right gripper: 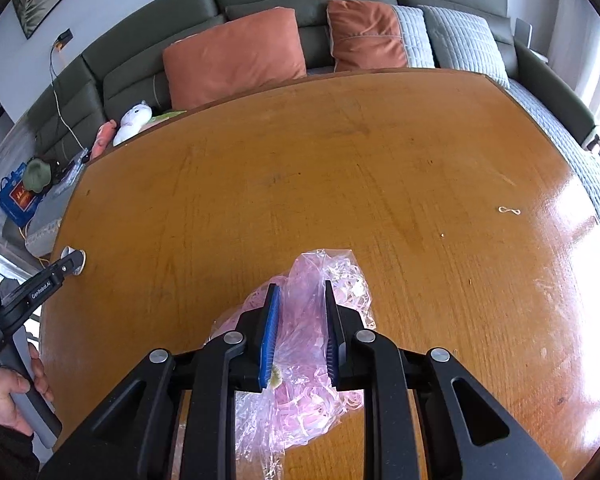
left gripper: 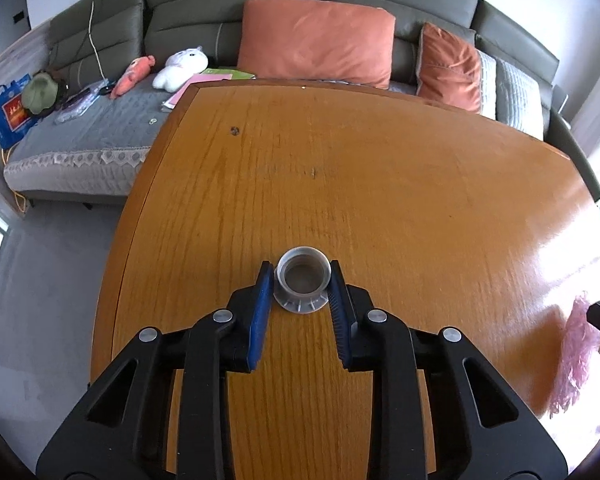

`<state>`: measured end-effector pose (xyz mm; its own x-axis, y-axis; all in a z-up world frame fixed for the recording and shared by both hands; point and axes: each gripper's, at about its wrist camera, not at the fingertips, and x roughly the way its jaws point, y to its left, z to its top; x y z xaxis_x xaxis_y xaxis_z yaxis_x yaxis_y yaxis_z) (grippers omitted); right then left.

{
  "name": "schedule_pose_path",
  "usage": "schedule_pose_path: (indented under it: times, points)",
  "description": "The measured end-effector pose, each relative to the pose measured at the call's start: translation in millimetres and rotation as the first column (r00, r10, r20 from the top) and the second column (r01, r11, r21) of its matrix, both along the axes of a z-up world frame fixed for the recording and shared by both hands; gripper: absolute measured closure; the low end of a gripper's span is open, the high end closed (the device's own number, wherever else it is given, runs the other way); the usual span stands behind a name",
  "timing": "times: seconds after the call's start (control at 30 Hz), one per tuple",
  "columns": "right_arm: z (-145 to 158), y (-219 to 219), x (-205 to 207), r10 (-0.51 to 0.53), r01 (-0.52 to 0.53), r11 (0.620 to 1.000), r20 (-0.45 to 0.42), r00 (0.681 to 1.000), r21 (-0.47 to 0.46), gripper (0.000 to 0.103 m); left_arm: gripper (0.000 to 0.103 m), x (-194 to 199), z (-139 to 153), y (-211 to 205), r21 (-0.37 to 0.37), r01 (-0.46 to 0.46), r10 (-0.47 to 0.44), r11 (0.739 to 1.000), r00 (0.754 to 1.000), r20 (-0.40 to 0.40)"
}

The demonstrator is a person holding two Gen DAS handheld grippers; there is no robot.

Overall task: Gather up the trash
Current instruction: 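Grasp the pink-filled plastic bag with the right gripper while the left grasps the white cup, then carry the plastic bag and white cup over the black bin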

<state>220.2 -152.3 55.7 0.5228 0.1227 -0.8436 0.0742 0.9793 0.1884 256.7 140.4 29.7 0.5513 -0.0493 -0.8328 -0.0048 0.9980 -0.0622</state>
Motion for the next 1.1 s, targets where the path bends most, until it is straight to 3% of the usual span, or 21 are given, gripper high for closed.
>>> schedule_pose_path:
  times: [0.23,0.7,1.0,1.1]
  points:
    - [23.7,18.8,-13.6,0.056,-0.056,0.998,0.043,0.998,0.004,0.081,0.076,-31.0,18.0,2.3,-0.014,0.0,0.0,1.0,1.0,0.024]
    - [66.0,126.6,-69.8,0.25,-0.253,0.967,0.115,0.961,0.011,0.081,0.076,-145.6,51.9,54.3,-0.036,-0.062,0.064,0.997,0.996,0.068]
    - [77.5,224.5,-121.4,0.424,-0.43,0.902,0.126,0.897,0.024,0.081,0.076,-222.0,58.9,115.9,-0.041,-0.166,0.169,0.985,0.983,0.075]
    - [79.2,265.0,-141.8,0.494,-0.501,0.865,0.129,0.86,0.023,0.081,0.076,-246.0,58.7,138.3,-0.043,-0.207,0.21,0.977,0.975,0.075]
